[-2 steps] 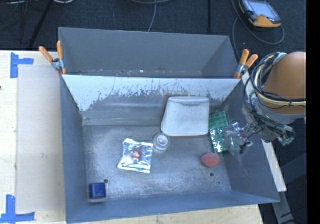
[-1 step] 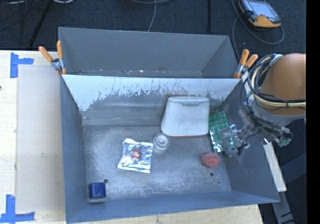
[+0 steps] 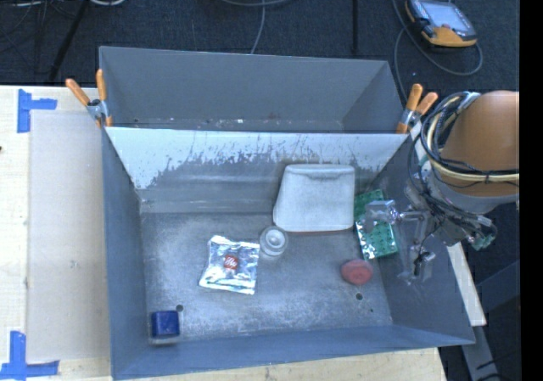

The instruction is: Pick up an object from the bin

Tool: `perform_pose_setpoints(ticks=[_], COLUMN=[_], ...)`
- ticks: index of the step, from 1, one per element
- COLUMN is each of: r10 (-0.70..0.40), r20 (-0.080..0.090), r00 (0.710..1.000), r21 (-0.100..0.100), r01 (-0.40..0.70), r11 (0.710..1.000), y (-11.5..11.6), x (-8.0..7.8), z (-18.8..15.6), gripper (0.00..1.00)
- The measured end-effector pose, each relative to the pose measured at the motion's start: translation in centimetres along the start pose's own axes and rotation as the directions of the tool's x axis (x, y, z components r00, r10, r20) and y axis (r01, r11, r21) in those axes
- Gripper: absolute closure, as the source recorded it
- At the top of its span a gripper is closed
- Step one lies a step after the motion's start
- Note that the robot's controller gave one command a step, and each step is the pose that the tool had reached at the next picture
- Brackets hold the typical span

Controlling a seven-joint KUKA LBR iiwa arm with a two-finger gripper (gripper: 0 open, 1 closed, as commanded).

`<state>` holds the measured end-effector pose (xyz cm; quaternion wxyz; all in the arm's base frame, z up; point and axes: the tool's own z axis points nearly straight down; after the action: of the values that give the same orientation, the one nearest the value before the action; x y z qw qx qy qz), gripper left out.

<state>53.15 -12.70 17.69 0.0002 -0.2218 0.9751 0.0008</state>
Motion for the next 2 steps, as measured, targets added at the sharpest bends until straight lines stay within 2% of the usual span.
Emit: perform_pose_setpoints(ticks=[1,2], r10=[0.001,0.001], r20=[0.000,0.000], r00=[1.000,1.000], r21=[0.000,0.000], r01=[-0.001,-0.001], r11=[1.000,1.000], y=[0.00,0.00], x=[0.00,0.00], z=[0.00,0.00], gripper=[1.00,0.00])
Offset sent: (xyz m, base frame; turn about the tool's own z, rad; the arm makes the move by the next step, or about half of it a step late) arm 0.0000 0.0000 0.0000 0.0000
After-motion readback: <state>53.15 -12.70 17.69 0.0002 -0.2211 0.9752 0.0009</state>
